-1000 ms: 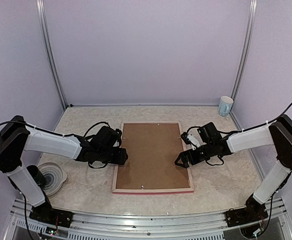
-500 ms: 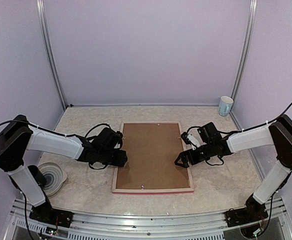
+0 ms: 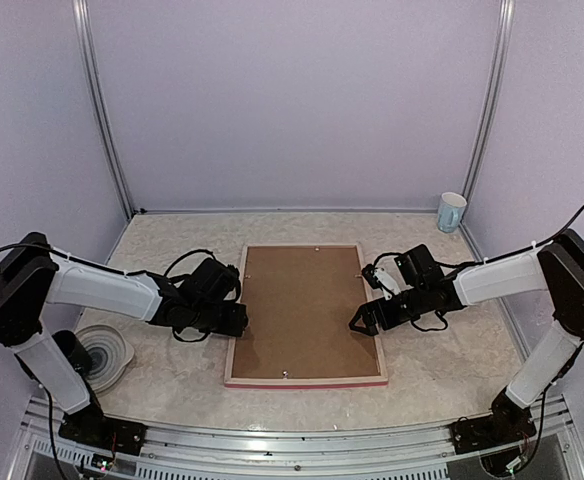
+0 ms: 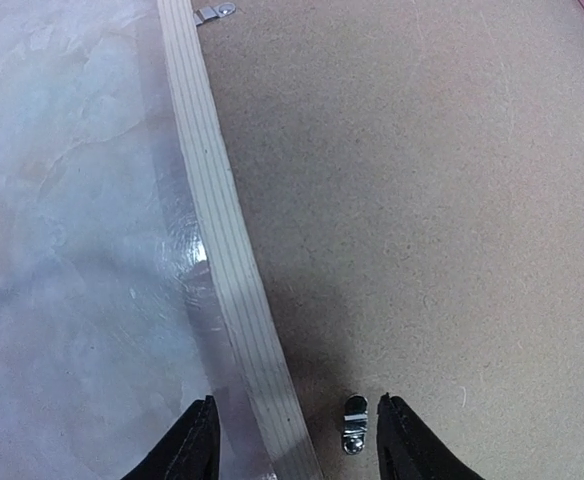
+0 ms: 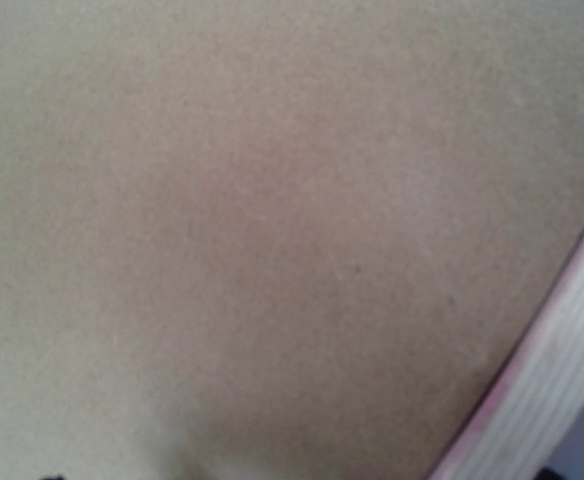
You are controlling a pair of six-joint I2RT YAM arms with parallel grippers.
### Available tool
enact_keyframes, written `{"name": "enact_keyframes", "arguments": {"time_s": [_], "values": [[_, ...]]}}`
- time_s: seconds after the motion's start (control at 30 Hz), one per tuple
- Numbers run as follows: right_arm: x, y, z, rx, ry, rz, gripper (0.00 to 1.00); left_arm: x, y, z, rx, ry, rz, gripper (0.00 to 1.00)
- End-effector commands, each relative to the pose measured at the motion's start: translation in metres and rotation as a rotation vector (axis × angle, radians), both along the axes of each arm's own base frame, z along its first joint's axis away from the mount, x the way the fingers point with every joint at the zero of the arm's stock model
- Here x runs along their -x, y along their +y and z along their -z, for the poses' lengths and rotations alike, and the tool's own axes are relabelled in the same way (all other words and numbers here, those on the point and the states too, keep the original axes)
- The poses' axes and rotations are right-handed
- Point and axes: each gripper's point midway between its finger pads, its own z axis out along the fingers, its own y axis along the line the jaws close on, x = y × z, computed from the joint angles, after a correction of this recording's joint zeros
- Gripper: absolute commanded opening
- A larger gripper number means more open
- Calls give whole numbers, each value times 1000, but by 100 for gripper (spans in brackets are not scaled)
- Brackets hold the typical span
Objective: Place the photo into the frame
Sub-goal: Press the fastener onto the backboard.
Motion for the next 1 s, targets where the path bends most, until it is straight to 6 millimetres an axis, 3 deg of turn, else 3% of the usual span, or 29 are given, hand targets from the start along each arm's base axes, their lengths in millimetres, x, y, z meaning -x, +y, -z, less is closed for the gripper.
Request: {"name": "enact_keyframes", "arguments": {"time_s": [0.0, 0.37, 0.97], "values": [[1, -2, 4, -6, 17, 2, 99, 1, -2, 11, -28, 26, 8, 53], [3, -3, 7, -5, 17, 4, 99, 2, 0, 21, -40, 39, -6, 49], [3, -3, 8, -5, 17, 2, 99, 8, -1, 19, -13, 49, 3, 37]]}}
